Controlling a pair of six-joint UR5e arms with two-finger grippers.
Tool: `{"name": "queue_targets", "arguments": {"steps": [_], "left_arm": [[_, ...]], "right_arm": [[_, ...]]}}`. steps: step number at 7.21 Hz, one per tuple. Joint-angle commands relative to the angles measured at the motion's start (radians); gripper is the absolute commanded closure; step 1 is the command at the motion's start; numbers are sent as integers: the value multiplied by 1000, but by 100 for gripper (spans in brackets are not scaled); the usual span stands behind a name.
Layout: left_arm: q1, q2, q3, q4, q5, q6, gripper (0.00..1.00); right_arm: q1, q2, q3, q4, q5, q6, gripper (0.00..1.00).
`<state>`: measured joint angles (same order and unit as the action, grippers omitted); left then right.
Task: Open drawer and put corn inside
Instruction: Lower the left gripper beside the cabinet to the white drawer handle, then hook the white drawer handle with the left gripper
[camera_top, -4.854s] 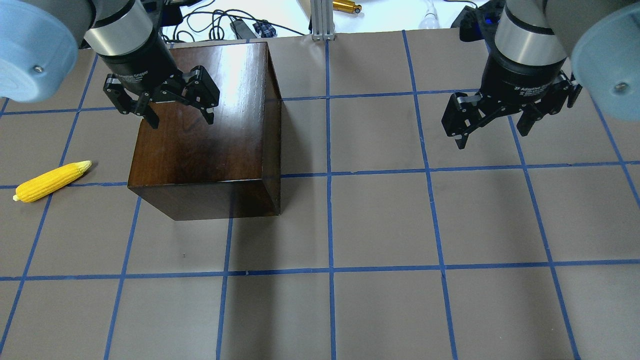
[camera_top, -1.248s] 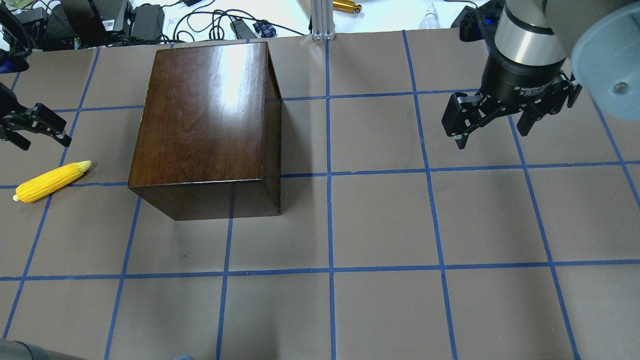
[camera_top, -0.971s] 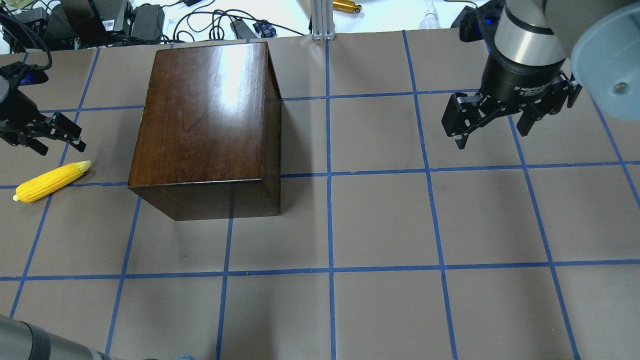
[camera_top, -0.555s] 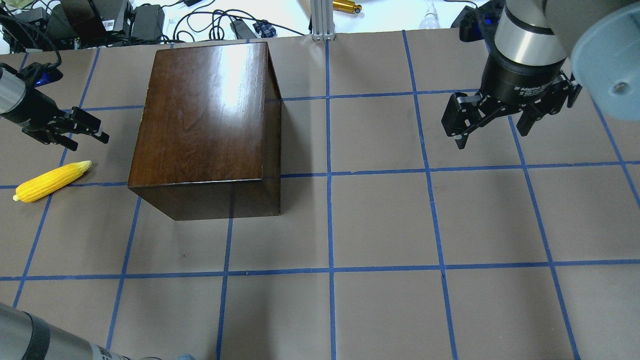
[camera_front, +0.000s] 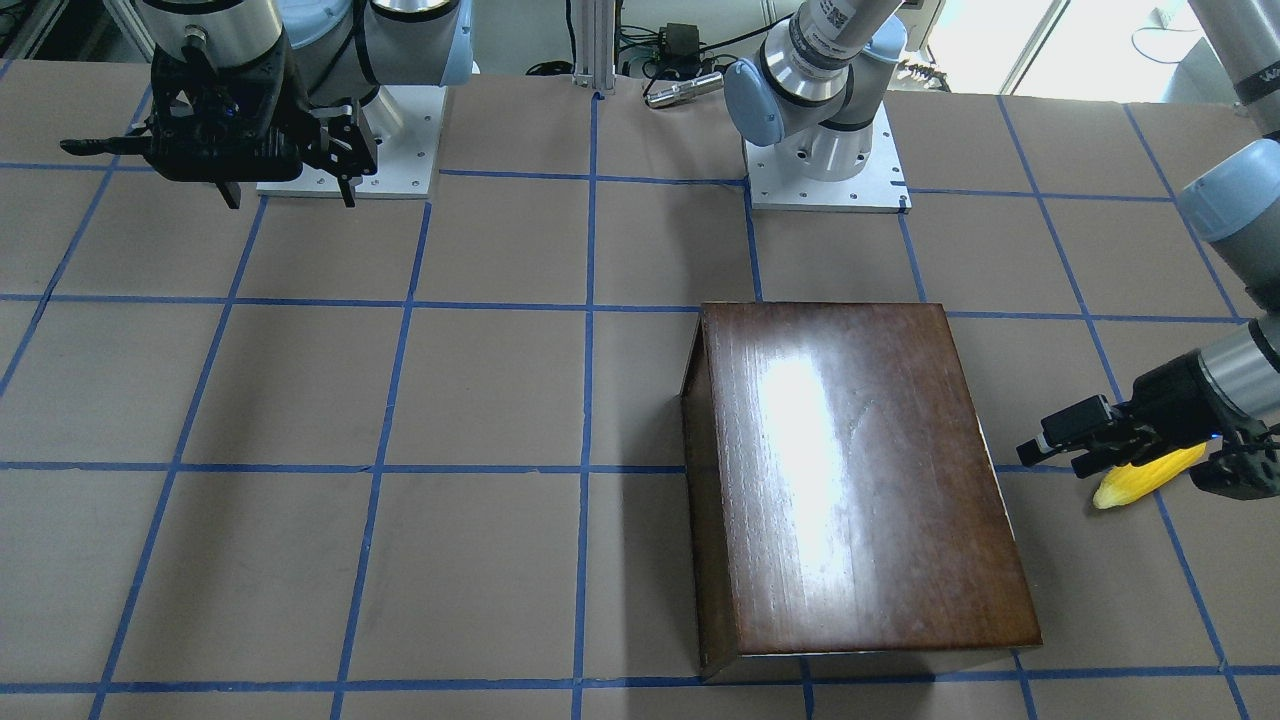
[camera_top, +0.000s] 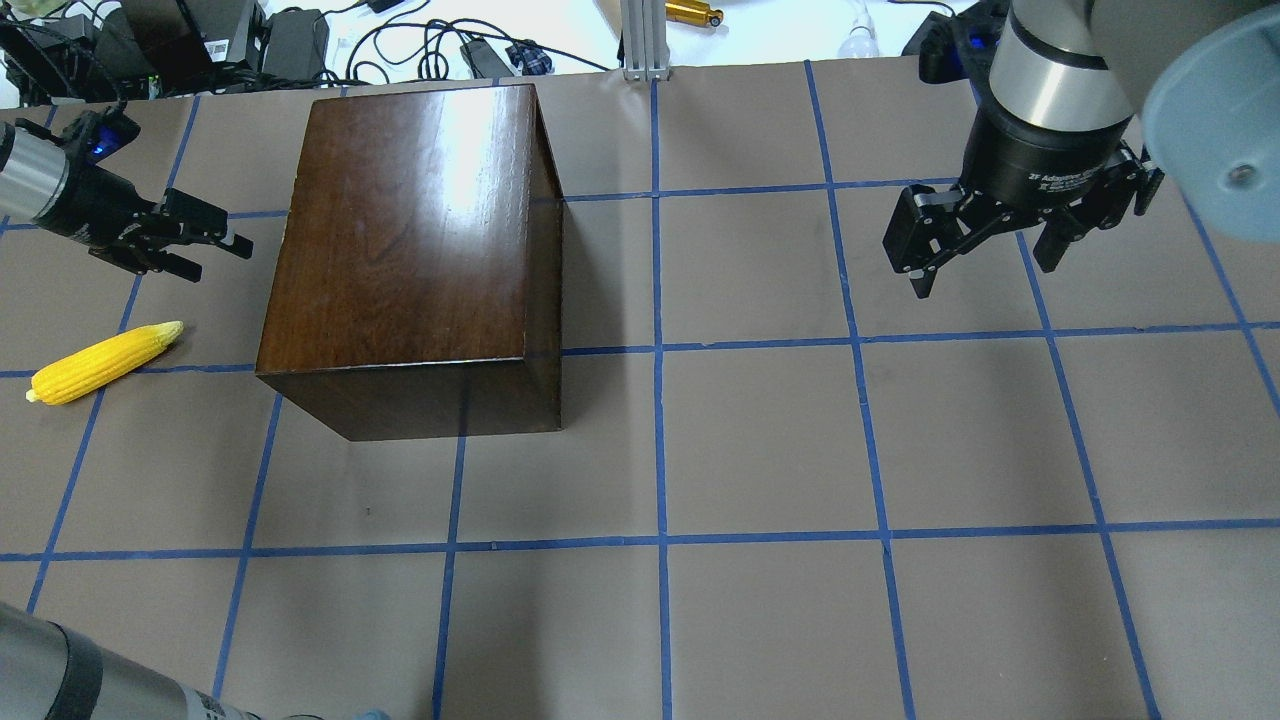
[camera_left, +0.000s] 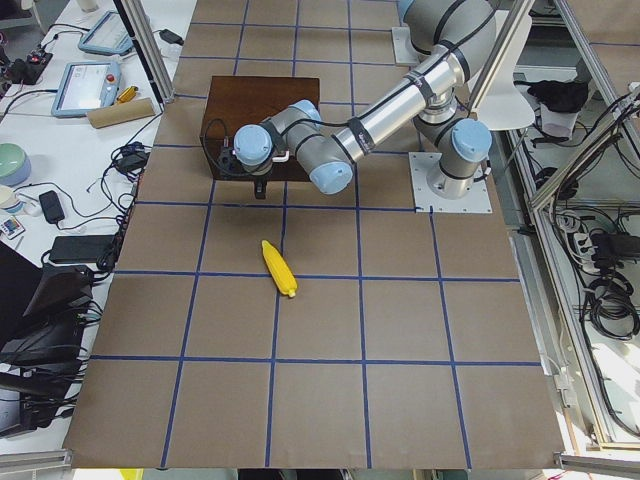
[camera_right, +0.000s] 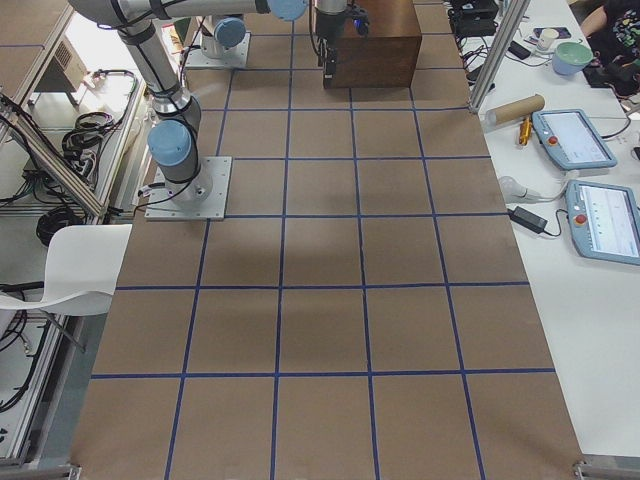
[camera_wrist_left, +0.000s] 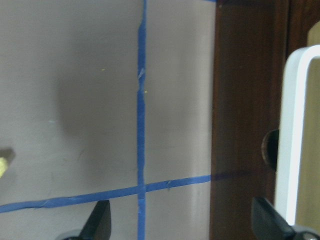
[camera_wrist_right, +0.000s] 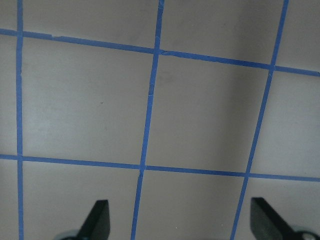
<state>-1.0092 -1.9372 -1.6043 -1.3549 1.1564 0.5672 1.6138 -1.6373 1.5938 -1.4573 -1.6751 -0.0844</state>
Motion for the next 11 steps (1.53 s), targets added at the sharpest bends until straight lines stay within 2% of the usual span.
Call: {"name": "queue_targets", "arguments": {"steps": [1, 11], "left_arm": [[-26, -8, 0, -6, -9, 3, 0], [-54, -83, 0, 3, -7, 0, 0]], "right_arm": [[0, 1, 0, 0, 0, 0, 0], [0, -1, 0, 0, 0, 0, 0]]}}
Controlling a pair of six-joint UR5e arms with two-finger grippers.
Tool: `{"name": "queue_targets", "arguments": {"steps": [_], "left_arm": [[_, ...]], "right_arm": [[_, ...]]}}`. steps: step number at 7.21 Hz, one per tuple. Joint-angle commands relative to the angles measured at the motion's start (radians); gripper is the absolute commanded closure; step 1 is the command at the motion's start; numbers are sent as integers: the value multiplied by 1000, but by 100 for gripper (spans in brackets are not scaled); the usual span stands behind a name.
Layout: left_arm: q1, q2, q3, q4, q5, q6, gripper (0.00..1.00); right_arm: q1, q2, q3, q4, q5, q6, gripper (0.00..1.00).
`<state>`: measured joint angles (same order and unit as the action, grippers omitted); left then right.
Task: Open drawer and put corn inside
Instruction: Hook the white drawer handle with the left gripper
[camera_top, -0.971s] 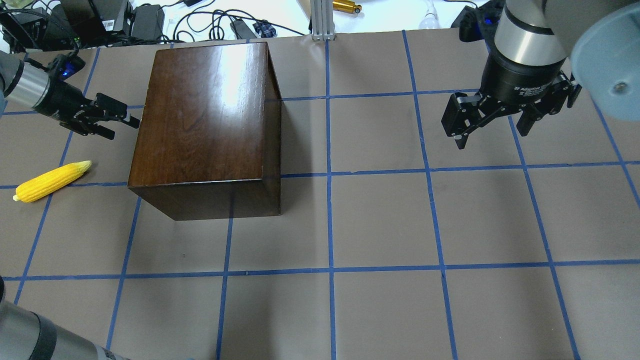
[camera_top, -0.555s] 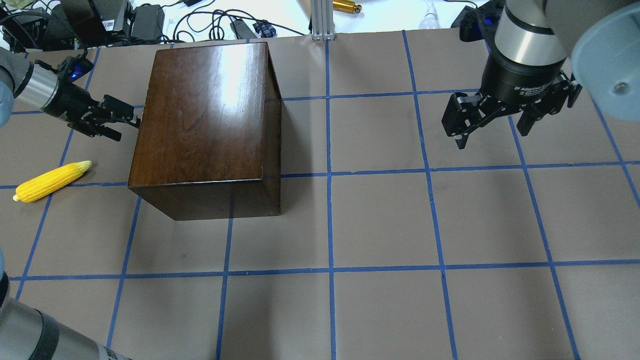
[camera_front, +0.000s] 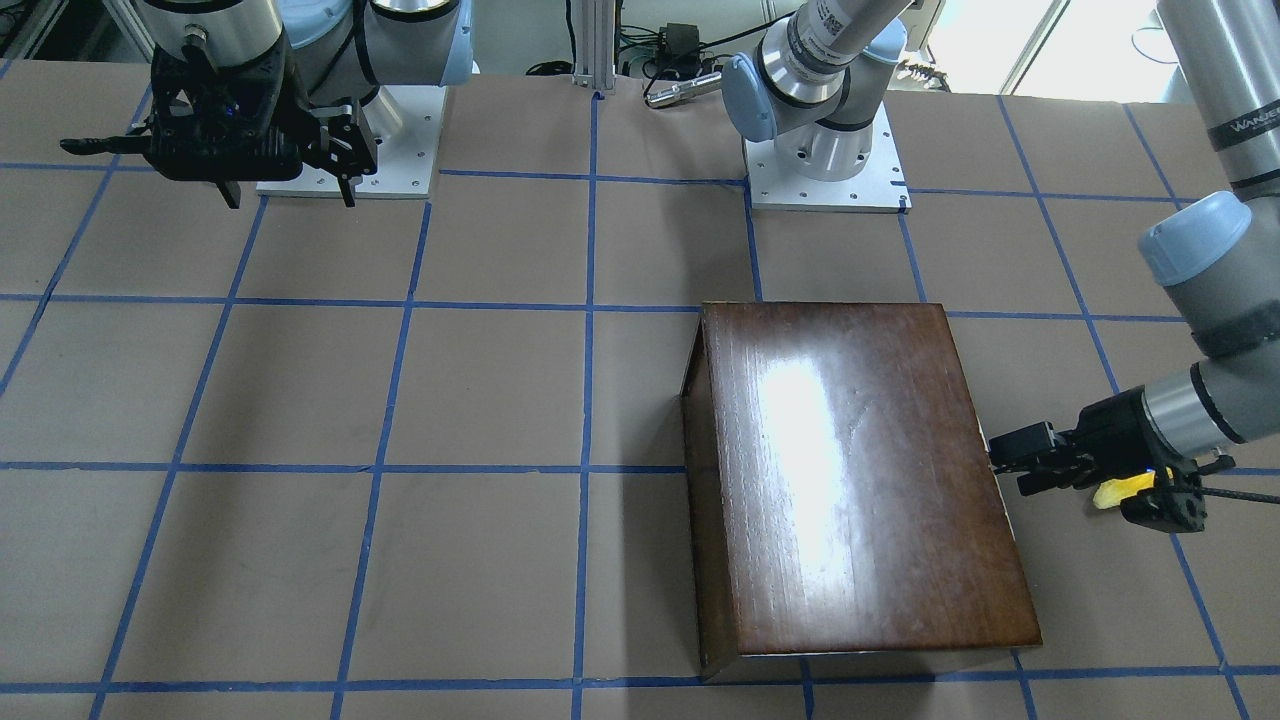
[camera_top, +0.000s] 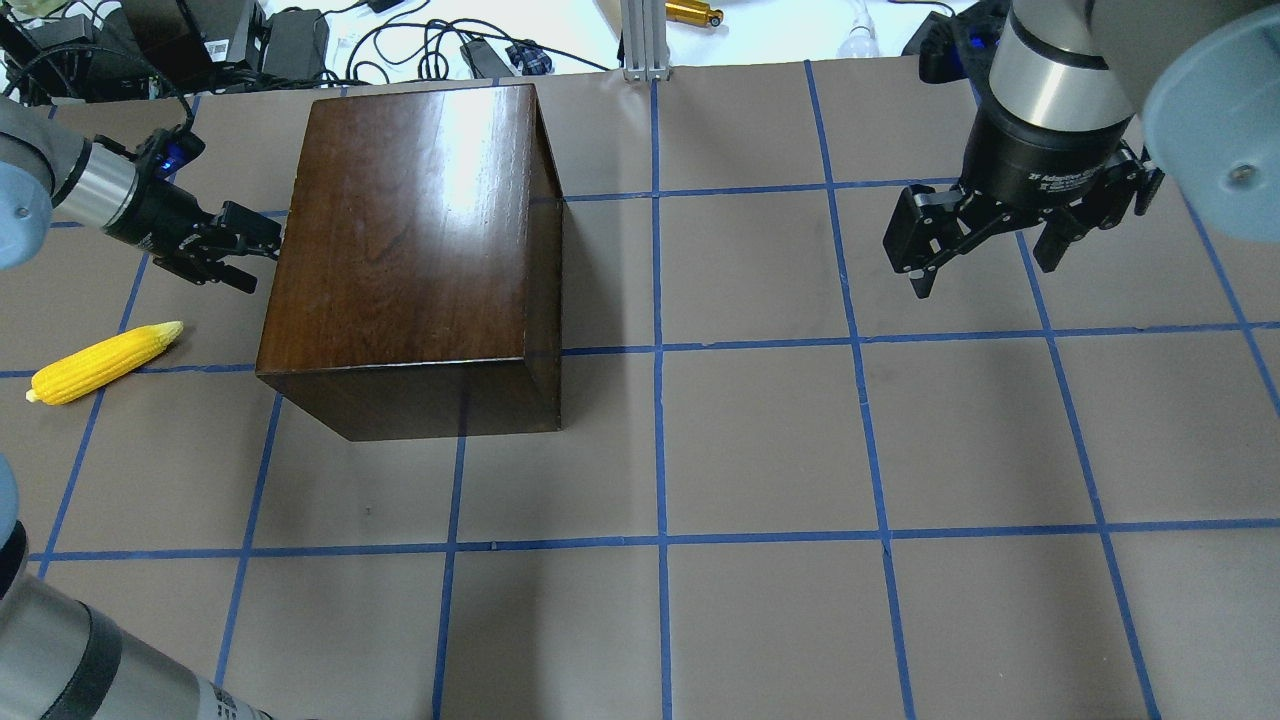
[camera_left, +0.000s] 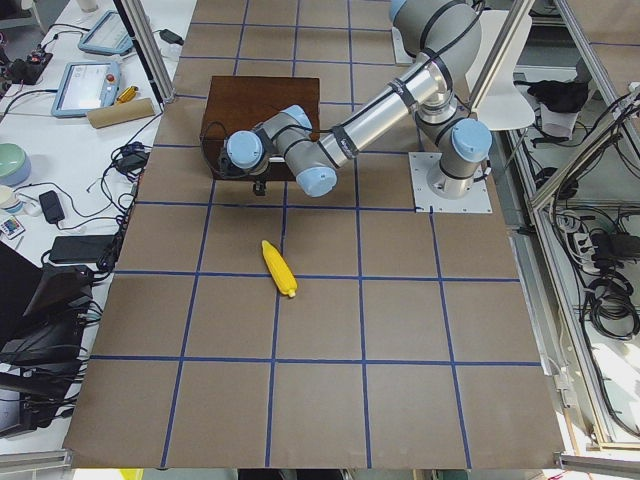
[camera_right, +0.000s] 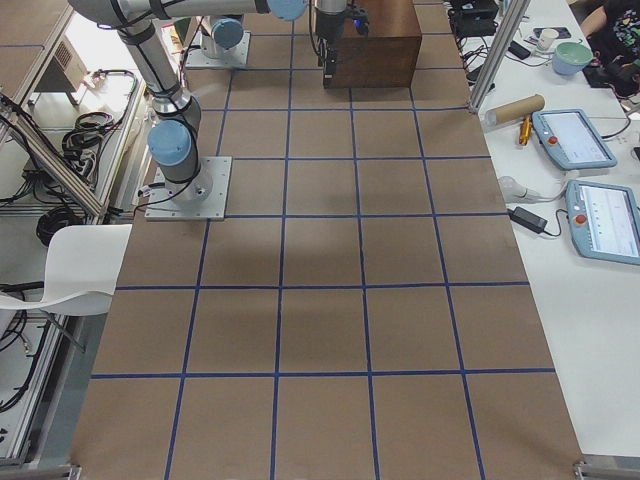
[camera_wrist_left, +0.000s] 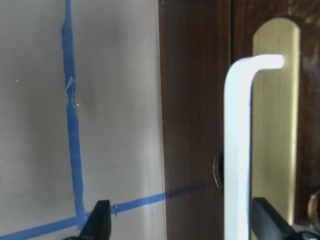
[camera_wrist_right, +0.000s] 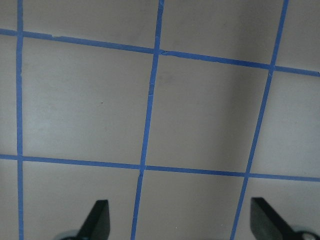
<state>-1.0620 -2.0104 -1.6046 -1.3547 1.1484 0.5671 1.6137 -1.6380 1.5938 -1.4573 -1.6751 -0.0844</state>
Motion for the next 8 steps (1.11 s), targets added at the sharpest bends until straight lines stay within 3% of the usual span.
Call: {"name": "queue_targets", "arguments": {"steps": [1, 8], "left_arm": [[0, -11, 0, 5, 2, 2, 0], [36, -19, 9, 5, 14, 10, 0]], "right_arm": [[0, 1, 0, 0, -2, 0, 0], [0, 0, 0, 0, 0, 0, 0]]}}
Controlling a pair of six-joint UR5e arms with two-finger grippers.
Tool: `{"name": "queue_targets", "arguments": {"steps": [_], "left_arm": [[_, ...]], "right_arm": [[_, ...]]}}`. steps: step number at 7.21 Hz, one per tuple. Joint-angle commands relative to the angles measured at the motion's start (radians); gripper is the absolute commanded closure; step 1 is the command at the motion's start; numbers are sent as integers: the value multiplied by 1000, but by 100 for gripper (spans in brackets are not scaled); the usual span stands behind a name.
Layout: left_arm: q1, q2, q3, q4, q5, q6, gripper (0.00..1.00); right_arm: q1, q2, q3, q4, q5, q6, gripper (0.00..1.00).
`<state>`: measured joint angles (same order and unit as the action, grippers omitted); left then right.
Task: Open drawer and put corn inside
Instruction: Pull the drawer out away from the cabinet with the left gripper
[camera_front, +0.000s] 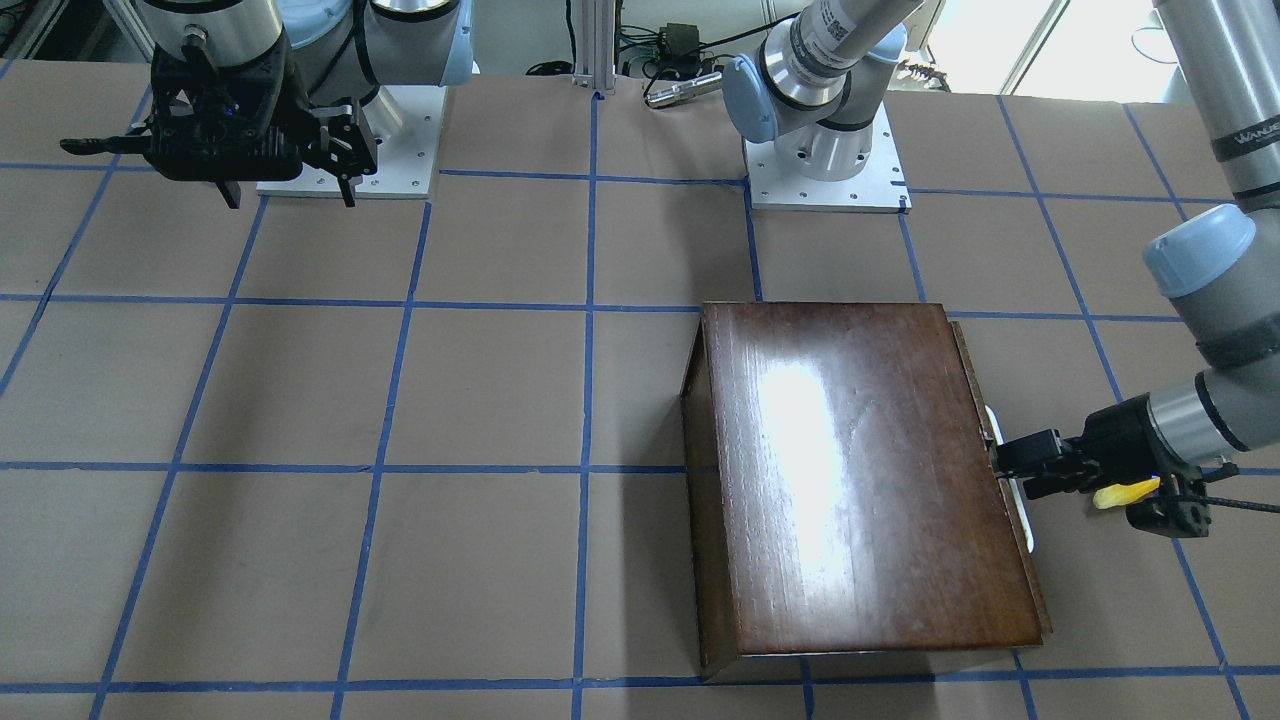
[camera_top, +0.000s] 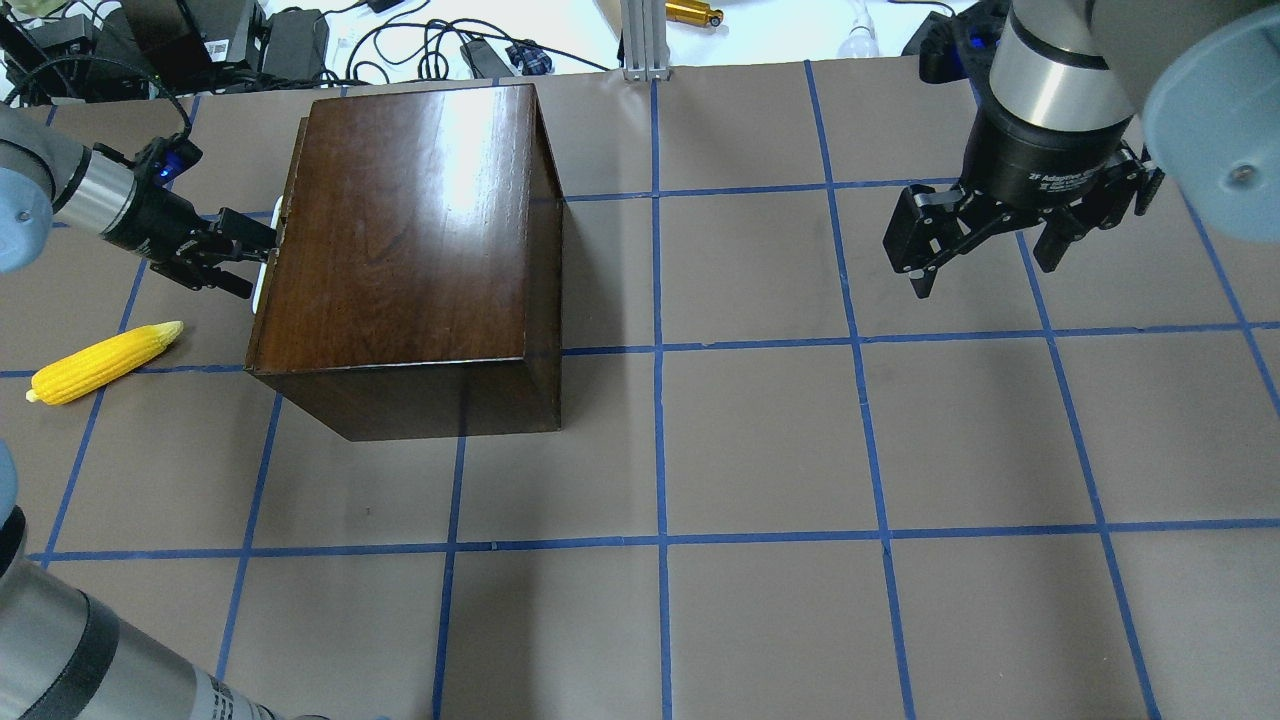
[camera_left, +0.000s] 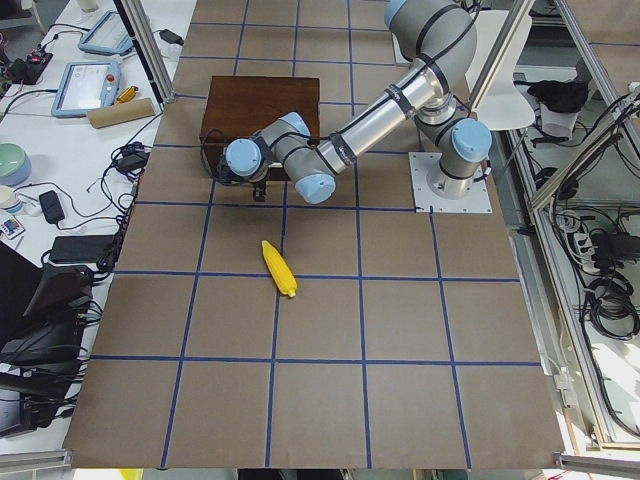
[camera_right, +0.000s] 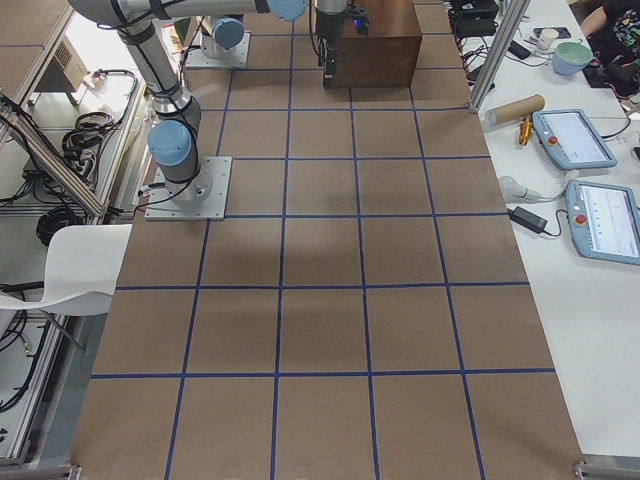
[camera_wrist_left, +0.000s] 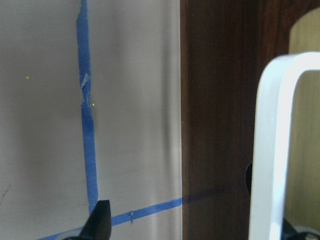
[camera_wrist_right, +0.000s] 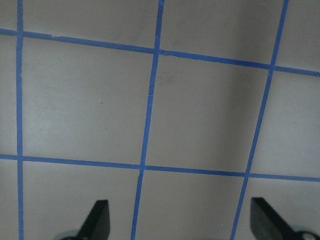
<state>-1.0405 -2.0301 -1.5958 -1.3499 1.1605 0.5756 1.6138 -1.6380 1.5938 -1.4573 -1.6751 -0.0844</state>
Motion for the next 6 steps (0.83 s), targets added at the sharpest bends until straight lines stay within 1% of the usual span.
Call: {"name": "queue_targets", "arguments": {"steps": [1, 6], "left_arm": [[25, 1, 0, 0, 2, 1, 0], [105, 1, -1, 0, 10, 10, 0]], "right_arm": [[0, 0, 0, 0, 0, 0, 0], [0, 1, 0, 0, 0, 0, 0]]}}
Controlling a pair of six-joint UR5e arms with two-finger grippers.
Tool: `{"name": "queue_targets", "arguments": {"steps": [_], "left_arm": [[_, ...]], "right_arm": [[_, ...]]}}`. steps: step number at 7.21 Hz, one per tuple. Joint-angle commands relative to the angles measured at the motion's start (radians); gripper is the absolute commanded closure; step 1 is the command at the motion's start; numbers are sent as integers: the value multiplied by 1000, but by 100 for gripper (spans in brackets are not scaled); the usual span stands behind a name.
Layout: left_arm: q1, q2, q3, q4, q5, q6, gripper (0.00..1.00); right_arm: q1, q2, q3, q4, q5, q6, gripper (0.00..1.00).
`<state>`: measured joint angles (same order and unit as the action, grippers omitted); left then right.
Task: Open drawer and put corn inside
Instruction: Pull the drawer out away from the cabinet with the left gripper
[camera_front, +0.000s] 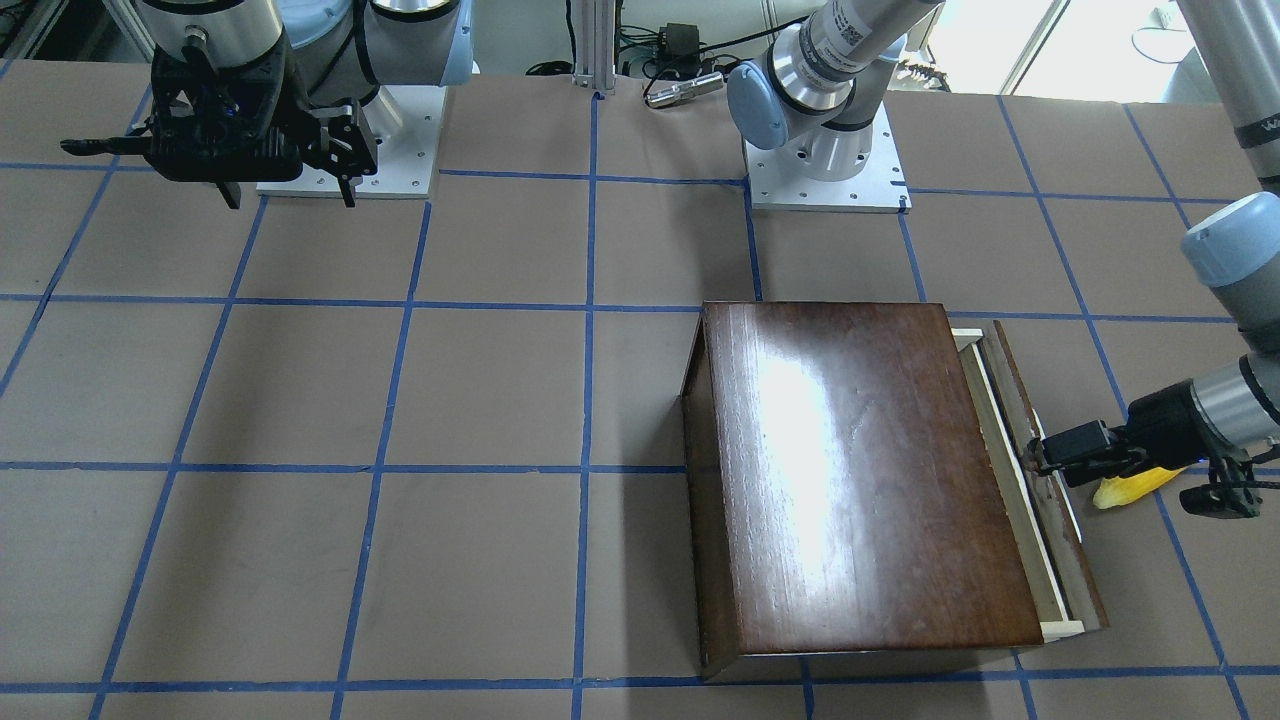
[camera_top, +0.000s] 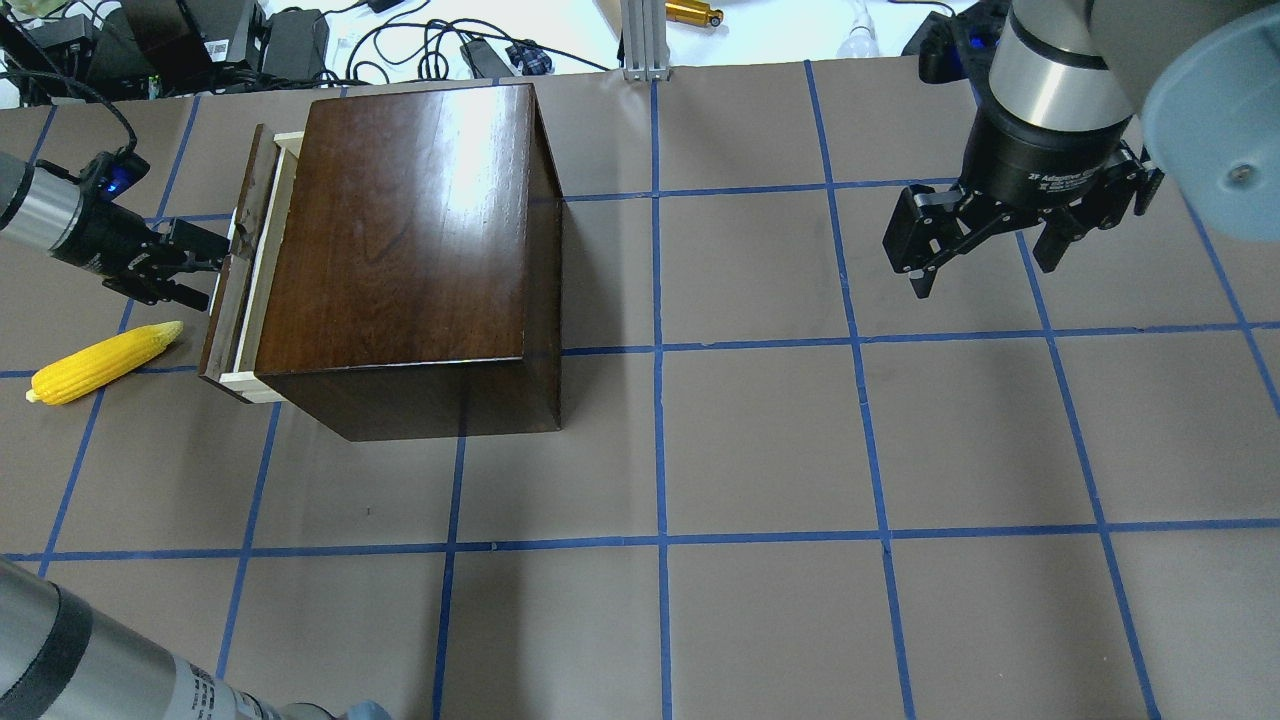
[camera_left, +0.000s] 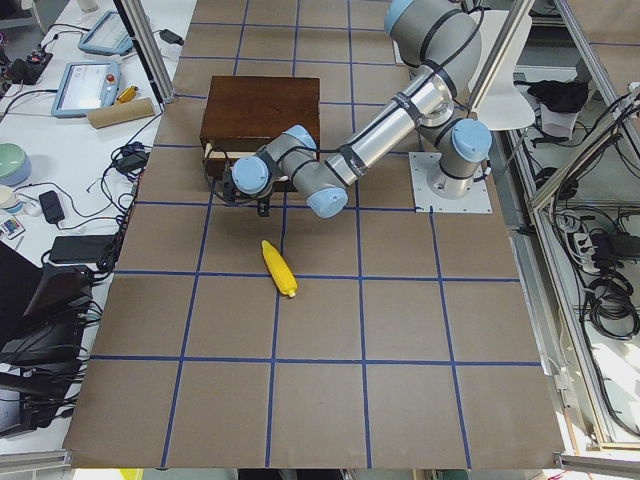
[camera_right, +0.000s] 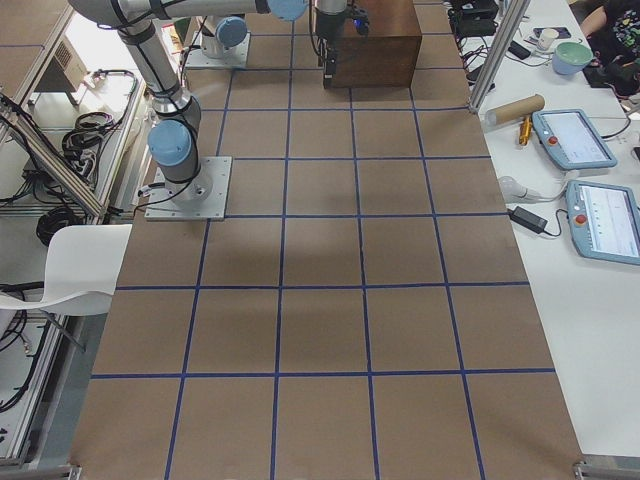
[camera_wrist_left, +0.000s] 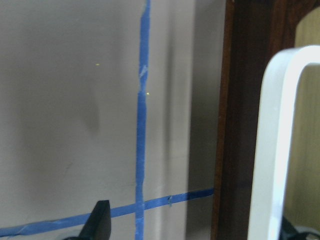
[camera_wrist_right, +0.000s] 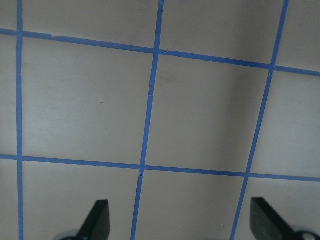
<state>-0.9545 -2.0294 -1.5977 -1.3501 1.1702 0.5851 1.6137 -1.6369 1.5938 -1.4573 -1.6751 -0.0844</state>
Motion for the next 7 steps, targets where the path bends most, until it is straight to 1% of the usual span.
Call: {"name": "queue_targets", "arguments": {"steps": [1, 5, 7], "left_arm": [[42, 0, 4, 0, 0, 7, 0], [86, 0, 4, 0, 0, 33, 0], [91, 0, 5, 0, 0, 35, 0]], "right_arm": [[0, -1, 0, 0, 0, 0, 0], [0, -1, 0, 0, 0, 0, 0], [0, -1, 0, 0, 0, 0, 0]]}}
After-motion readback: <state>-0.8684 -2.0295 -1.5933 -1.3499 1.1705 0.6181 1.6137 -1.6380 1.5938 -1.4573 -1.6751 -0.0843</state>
